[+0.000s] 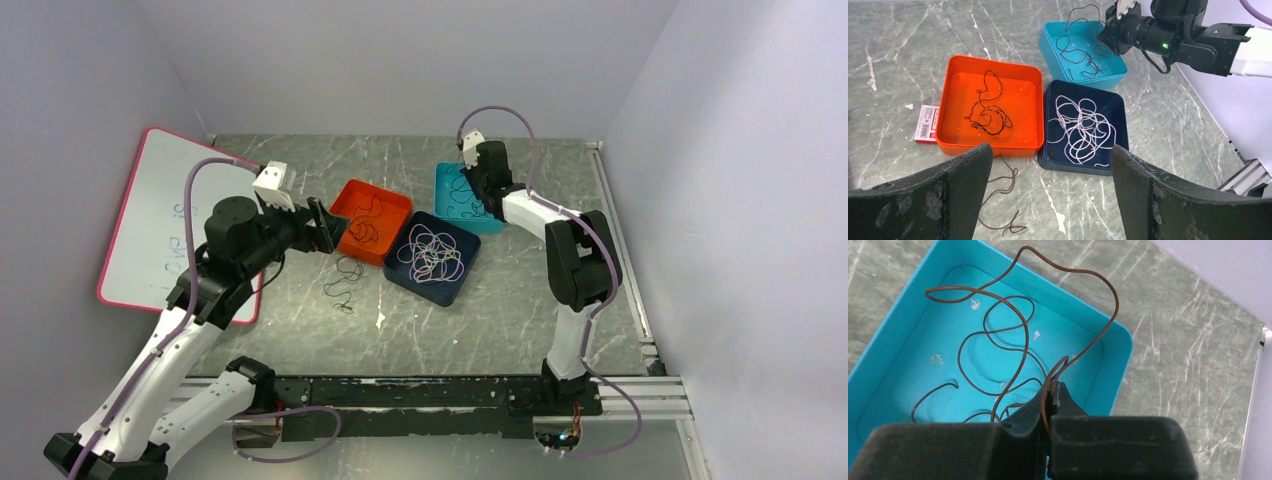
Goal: Untangle the cables
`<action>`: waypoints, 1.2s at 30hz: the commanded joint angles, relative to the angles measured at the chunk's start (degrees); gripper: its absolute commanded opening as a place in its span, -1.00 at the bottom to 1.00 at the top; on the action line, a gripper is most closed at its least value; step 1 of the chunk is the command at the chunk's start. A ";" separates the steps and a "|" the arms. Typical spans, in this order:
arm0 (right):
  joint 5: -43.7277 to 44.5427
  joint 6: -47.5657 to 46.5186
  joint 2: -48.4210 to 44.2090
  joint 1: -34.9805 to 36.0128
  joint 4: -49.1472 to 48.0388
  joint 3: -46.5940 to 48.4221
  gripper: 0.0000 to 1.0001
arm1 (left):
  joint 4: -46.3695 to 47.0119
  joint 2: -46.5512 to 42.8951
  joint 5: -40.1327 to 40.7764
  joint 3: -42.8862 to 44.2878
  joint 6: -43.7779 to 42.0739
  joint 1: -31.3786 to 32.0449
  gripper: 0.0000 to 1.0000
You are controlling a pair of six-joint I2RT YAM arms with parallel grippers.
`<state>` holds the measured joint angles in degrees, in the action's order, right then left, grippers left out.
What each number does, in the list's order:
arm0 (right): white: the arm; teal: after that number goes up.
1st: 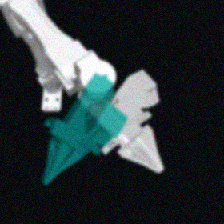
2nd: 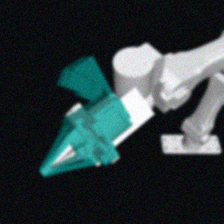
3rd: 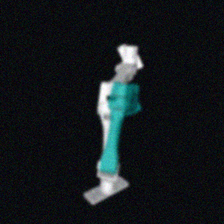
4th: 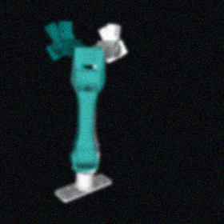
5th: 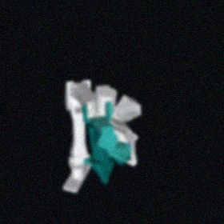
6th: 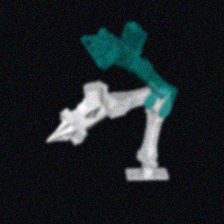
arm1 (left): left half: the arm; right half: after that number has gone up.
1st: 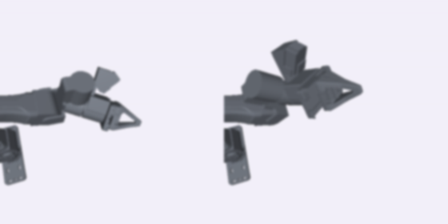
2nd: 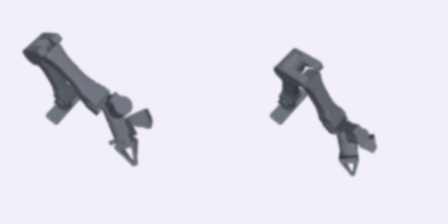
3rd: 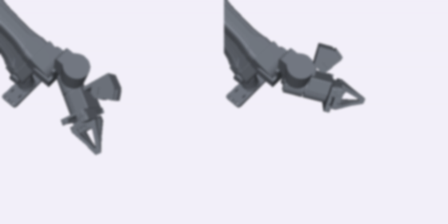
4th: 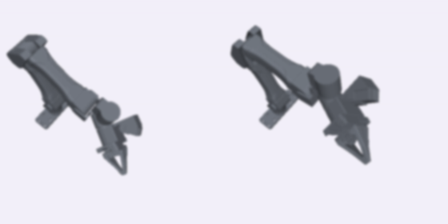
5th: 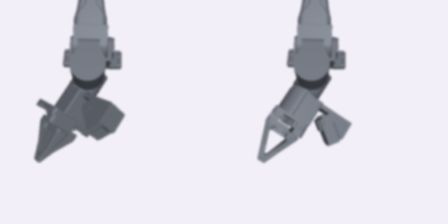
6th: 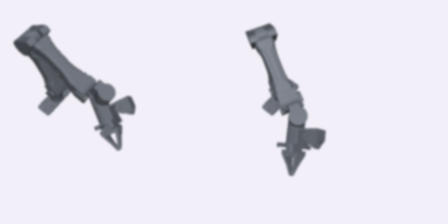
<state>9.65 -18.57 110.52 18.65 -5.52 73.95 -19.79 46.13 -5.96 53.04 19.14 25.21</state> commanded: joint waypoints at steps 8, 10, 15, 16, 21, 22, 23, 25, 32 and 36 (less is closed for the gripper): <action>-0.51 -1.49 3.26 -0.03 9.15 5.46 -0.35 | 0.14 0.15 0.98 0.03 0.73 -0.16 0.82; -1.42 -1.01 1.97 -0.08 9.32 5.62 -0.20 | 0.15 0.03 1.02 -0.08 0.81 -0.16 0.82; -3.37 0.04 -2.22 -0.09 10.66 5.45 0.06 | 0.43 0.32 0.79 -0.45 0.97 -0.12 0.82; -3.46 0.29 -3.14 -0.04 10.78 5.11 0.08 | 0.57 0.44 0.74 -0.47 0.99 -0.20 0.83; -3.58 2.03 -8.52 -0.07 9.96 2.11 0.13 | 1.01 1.43 0.88 -0.68 1.31 -0.15 0.83; -3.58 2.54 -9.59 -0.07 9.58 1.34 0.14 | 1.23 1.55 0.84 -0.84 1.34 -0.17 0.83; -3.52 3.12 -10.56 -0.07 9.30 0.64 0.14 | 1.49 1.66 0.81 -1.04 1.34 -0.16 0.83; -3.54 4.40 -12.85 -0.05 8.37 -0.98 0.15 | 1.70 1.89 1.03 -1.29 1.34 -0.16 0.82; -2.23 6.20 -12.98 -0.15 9.40 -2.25 0.15 | 2.13 2.55 1.19 -2.00 1.34 -0.17 0.83; -8.24 8.97 -6.80 -1.45 16.35 4.61 0.15 | 2.48 3.28 0.44 -1.66 1.34 -0.13 0.82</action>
<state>6.02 -12.95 98.45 18.55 5.21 73.28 -19.49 48.95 -5.56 51.53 20.21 25.21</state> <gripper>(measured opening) 0.573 0.912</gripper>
